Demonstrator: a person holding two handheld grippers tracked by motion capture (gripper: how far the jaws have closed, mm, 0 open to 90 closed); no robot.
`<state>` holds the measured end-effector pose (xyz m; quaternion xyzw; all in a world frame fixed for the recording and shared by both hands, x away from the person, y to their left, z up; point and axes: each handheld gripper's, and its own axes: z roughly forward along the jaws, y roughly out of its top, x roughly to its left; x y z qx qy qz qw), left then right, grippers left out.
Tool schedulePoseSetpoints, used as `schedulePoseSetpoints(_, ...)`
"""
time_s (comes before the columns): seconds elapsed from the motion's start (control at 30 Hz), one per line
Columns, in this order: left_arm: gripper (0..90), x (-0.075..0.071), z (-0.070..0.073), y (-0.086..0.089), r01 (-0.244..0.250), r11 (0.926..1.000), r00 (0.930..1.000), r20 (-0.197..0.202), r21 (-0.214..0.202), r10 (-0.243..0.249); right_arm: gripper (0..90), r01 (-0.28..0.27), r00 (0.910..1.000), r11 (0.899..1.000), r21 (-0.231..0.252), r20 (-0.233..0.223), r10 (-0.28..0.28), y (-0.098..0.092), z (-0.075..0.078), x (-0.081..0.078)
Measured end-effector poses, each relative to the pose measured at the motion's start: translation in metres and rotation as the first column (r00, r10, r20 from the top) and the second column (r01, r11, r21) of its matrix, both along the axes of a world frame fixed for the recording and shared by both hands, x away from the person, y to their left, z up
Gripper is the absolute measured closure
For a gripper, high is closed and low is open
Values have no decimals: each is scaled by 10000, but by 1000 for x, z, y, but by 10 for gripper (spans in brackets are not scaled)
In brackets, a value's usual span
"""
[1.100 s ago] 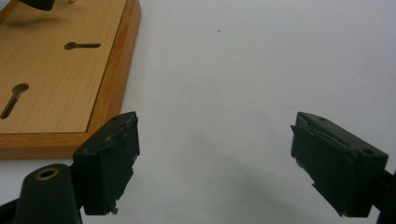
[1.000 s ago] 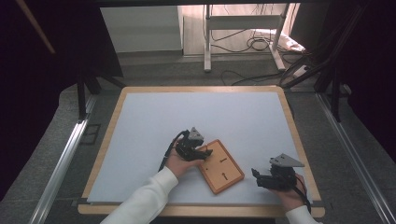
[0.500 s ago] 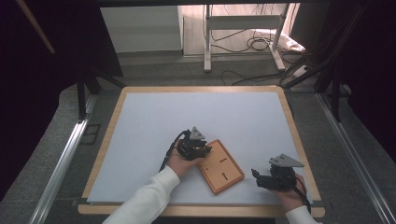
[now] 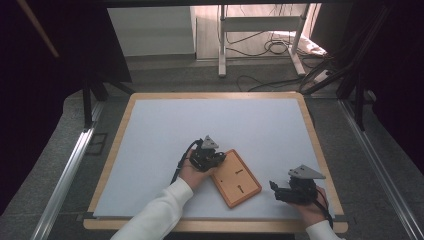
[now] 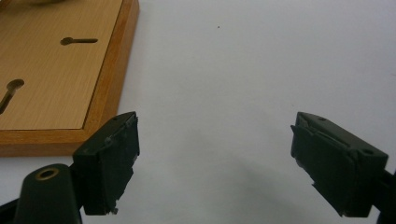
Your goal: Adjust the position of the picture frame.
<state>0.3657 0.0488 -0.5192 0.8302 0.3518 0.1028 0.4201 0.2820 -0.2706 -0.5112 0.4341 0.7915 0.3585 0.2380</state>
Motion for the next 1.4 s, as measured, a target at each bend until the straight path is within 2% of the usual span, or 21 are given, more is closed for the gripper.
schedulePoseSetpoints(0.3, 843, 0, 2, 2, -159, 9999, 9998, -109, -28, 158, 155, 81, 9999, 10000, 51, 86, -81, -2, 2, -1)
schedulePoseSetpoints(0.47, 844, 0, 6, 8, -241, 9992, 9993, -296, -329, 231, 155, 156, 9998, 9998, 138, 149, -158, -3, 3, -1)
schedulePoseSetpoints(0.67, 845, -1, 16, 15, -181, 9997, 9997, -192, -180, 177, 155, 208, 9996, 9996, 166, 201, -212, -3, 4, -1)
schedulePoseSetpoints(0.97, 845, -2, 26, 35, -218, 9998, 9998, -20, 9, 218, 155, 201, 9996, 9997, 134, 205, -204, -3, 4, -1)
schedulePoseSetpoints(1.27, 844, 6, 21, 61, -96, 9999, 10000, 8, 65, 96, 155, 195, 9997, 9997, 110, 173, -197, -3, 3, -1)
schedulePoseSetpoints(1.4, 844, 12, 18, 63, -1, 9997, 10000, 17, 244, 0, 155, 189, 9997, 9998, 93, 157, -190, -2, 2, -1)
